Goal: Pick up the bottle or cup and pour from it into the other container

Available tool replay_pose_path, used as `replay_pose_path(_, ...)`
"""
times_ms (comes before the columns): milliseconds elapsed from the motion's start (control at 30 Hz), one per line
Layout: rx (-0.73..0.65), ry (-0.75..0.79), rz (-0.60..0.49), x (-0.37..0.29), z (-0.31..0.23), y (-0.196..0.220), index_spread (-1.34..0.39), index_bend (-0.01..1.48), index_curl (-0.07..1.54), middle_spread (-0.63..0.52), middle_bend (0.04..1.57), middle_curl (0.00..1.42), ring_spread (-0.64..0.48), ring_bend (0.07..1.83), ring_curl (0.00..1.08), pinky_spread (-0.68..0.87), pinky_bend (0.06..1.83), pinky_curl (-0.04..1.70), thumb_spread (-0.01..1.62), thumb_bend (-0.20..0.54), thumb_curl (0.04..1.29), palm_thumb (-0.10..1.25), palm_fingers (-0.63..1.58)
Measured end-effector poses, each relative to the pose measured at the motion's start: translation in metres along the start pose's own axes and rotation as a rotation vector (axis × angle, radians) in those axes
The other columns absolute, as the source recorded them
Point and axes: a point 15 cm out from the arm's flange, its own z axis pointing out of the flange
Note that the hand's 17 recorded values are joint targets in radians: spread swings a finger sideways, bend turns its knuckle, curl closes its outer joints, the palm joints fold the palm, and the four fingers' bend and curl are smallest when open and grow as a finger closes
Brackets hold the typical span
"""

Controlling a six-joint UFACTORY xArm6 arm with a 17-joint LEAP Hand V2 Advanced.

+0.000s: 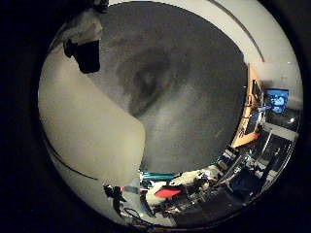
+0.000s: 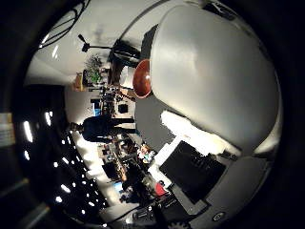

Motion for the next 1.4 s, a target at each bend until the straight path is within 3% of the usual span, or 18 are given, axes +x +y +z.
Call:
replay_pose_path(367, 0.038, 0.083, -0.09, -0.058, 0.003, -0.022, -0.45, 0.84, 1.12, -0.3, 1.16, 1.13, -0.29, 1.39, 0.96, -0.2, 1.32, 1.14, 0.72, -0.027, 0.66, 1.01, 0.88)
replay_pose_path(700, 0.112, 0.088, -0.105, -0.106, -0.001, -0.039, -0.44, 0.83, 1.11, -0.29, 1.15, 1.12, -0.29, 1.37, 0.95, -0.2, 1.29, 1.14, 0.69, -0.028, 0.66, 1.01, 0.92)
replay_pose_path(1400, 0.138, 0.24, -0.17, -0.155, 0.024, -0.057, -0.43, 0.8, 1.09, -0.29, 1.11, 1.12, -0.29, 1.33, 0.95, -0.21, 1.24, 1.13, 0.65, -0.028, 0.68, 1.01, 0.98)
